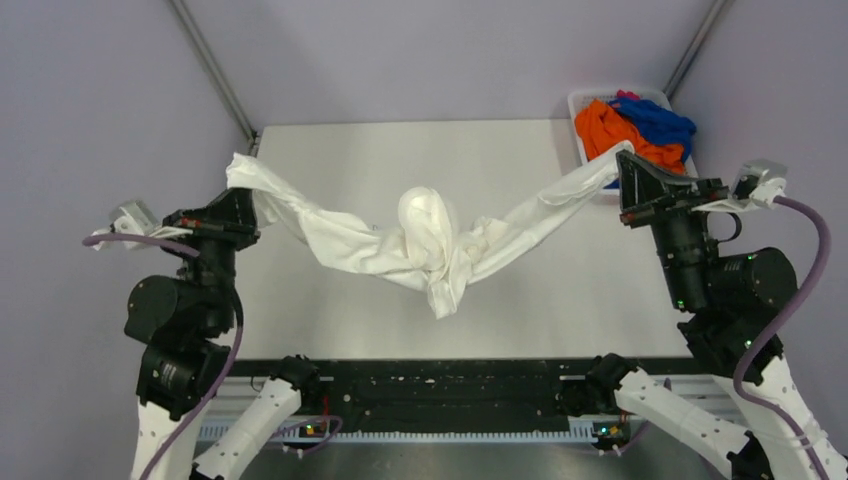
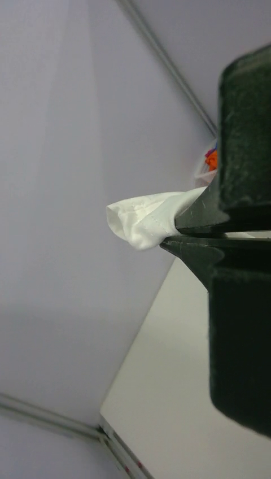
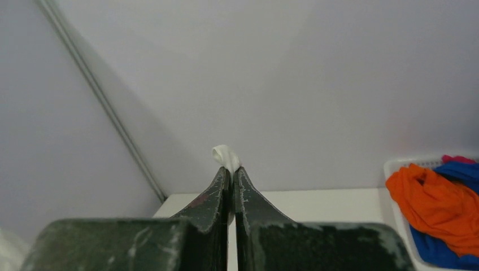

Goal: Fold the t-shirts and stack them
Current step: Flatten out the tshirt

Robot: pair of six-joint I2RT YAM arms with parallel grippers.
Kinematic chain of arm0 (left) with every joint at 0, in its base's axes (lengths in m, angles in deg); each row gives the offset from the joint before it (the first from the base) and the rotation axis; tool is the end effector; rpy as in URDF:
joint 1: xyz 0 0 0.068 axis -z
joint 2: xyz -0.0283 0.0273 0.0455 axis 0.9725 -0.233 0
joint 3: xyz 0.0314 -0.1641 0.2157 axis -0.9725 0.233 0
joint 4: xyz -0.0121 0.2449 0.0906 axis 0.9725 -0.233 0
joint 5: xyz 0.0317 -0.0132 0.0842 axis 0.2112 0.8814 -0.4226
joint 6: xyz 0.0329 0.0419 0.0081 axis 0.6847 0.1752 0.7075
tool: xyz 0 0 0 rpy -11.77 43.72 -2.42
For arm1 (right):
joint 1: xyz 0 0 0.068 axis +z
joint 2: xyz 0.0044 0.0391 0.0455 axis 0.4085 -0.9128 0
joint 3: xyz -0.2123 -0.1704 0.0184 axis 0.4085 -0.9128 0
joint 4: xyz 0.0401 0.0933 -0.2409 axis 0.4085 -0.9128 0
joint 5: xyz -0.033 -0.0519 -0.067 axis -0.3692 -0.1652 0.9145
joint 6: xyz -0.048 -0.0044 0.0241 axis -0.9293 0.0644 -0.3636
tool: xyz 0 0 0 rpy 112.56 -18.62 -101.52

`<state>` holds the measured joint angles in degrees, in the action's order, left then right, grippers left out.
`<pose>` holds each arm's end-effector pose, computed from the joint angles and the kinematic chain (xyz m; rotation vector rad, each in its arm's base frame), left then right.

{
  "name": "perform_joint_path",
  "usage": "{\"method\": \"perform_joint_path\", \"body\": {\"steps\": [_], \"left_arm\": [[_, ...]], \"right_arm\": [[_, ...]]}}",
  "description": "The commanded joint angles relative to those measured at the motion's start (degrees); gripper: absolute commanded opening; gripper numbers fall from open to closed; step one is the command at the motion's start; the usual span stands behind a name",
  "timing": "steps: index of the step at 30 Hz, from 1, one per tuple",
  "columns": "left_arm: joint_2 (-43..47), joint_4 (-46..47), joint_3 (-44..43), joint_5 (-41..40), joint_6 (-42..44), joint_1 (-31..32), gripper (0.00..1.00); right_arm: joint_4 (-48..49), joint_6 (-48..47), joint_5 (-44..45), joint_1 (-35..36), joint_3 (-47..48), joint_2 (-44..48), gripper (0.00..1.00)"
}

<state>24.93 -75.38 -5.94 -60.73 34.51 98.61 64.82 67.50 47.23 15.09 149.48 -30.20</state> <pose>0.0483 -0.0051 0.4810 -0.4320 1.1839 -0.5671 0.0623 0.0341 0.4952 0.0389 1.1337 0.5429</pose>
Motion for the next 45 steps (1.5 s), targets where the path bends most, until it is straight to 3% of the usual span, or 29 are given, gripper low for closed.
{"method": "perform_joint_path", "body": {"steps": [1,6,10,17,21,28,33,38,42,45], "left_arm": [[-8.17,-11.26,-0.36,-18.44,-5.79,-0.11,0.0],[-23.29,-28.32,-10.59,-27.41,-10.97,-0.13,0.0],[-28.38,-35.24,-14.89,-34.09,-15.94,-0.59,0.0],[-23.27,-26.6,-8.81,-27.66,-11.64,-0.95,0.0],[-19.89,-22.9,-6.22,-27.84,-10.35,-0.92,0.0],[-22.02,-21.07,-6.42,-27.38,-8.81,-0.93,0.0],[-28.93,-14.11,-8.66,-21.46,-4.64,-2.46,0.0],[-44.92,-9.78,-23.21,-3.3,-3.17,-14.27,0.0],[-55.76,-10.35,-43.48,1.43,2.05,-15.77,0.0],[-59.07,-11.36,-53.52,3.88,3.68,-16.74,0.0]], "right_arm": [[-2.88,-0.46,13.12,-0.28,-3.15,-3.27,0.0],[-6.67,0.05,22.96,-0.27,-2.1,-10.44,0.0],[-7.92,-1.18,28.95,-0.74,-0.74,-13.21,0.0],[-6.31,-2.41,20.81,-1.49,-2.39,-12.69,0.0],[-4.96,-1.98,22.51,-1.57,-4.84,-11.62,0.0],[-4.72,-2.2,22.38,-3.79,-4.6,-13.36,0.0],[-2.49,-2.32,13.52,-11.8,-2.23,-21.15,0.0],[4.19,-0.25,-0.83,-22.49,9.35,-35.05,0.0],[4.16,-2.44,-5.01,-23.75,27.36,-46.05,0.0],[2.09,-2.29,-6.07,-25.32,39.71,-52.24,0.0]]}}
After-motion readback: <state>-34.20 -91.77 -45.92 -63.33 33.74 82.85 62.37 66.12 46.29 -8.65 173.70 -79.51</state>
